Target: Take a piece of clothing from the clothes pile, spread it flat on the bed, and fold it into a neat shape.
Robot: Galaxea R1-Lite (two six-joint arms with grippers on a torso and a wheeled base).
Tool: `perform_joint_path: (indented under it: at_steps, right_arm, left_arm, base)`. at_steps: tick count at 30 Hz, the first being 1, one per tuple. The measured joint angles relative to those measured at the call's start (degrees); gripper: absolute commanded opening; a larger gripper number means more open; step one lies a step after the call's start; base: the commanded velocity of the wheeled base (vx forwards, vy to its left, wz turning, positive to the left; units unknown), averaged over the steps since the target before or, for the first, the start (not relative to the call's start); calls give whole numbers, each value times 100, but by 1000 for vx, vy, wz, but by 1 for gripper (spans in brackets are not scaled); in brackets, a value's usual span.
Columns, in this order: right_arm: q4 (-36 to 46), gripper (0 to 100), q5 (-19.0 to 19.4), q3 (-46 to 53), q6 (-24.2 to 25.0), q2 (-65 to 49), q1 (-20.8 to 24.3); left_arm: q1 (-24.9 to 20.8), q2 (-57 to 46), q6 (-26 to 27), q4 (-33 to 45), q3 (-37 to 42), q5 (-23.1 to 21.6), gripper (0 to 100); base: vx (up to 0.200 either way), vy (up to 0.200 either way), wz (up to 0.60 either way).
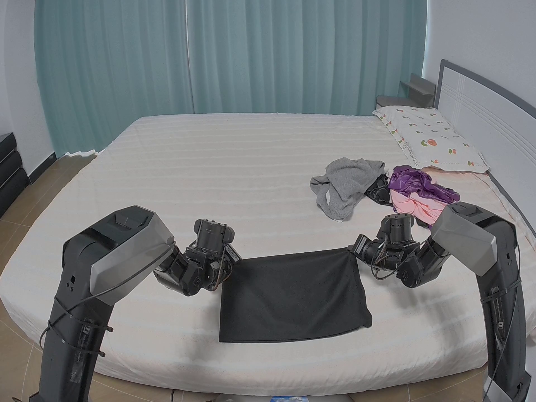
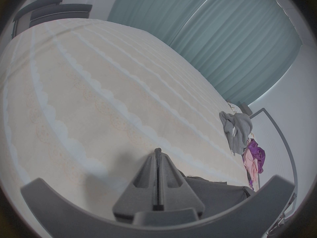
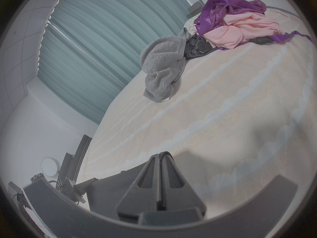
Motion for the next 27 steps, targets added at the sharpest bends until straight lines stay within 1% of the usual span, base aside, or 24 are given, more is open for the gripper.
perform_joint_path:
  at_steps: [10,11,12,19,27]
  right_arm:
    - [-2,0,-7,-50,-13,57,0]
    - [0,100,-7,-52,-16,63,0]
    - [4,100,-7,-52,-18,69,5]
    - [2,100,-5,9,-11,41,22]
    - [9,100,17,276,9,-254,-20]
  left_arm:
    - [9,16,-17,2,-18,0,0]
    - [9,13,-22,4,-18,-2,0]
    - [9,13,-22,9,-18,-2,100]
    - [11,7,-57,9,12,-18,100]
    - [91,-188,-679,26,111,-73,100]
  base:
    - [0,0,0]
    - [0,0,0]
    - [0,0,0]
    - [0,0,0]
    - [0,0,0]
